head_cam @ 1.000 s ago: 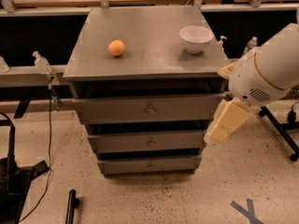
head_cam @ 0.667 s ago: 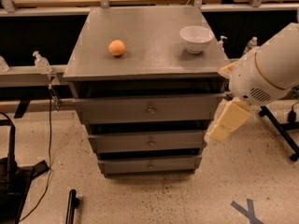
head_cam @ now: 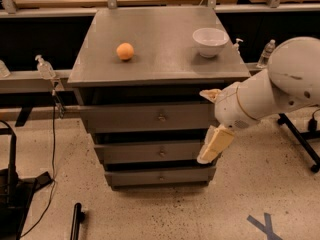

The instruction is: Open top drawer

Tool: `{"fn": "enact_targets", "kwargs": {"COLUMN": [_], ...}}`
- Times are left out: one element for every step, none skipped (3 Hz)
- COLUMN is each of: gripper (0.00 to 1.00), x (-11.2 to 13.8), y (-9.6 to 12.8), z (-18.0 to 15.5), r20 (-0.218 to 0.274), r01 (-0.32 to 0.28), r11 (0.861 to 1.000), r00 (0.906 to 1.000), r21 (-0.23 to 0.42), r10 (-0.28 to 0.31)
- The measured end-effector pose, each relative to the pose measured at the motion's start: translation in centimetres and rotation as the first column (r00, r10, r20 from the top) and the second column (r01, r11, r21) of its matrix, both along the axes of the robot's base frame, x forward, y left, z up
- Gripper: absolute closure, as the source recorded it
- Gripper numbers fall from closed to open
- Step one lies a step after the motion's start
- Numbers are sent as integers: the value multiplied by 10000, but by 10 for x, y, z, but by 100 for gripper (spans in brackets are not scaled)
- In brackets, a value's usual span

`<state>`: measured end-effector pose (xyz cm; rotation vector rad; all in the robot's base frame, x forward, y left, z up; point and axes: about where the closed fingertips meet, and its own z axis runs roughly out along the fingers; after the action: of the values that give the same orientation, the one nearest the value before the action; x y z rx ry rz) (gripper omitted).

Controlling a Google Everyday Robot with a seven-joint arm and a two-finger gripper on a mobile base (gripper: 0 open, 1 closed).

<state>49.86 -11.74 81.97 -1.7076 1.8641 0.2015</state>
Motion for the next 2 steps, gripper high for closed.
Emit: {"fn": "enact_targets", "kwargs": {"gripper": [0,0], "x": [11,22], "y": [29,38], "z": [-34,-41], "r20": [715,1273], "r01": [-831,-675], "r11": [9965,9975], "r00": [9941,9898], "r21": [131,203], "r10": [820,644]}}
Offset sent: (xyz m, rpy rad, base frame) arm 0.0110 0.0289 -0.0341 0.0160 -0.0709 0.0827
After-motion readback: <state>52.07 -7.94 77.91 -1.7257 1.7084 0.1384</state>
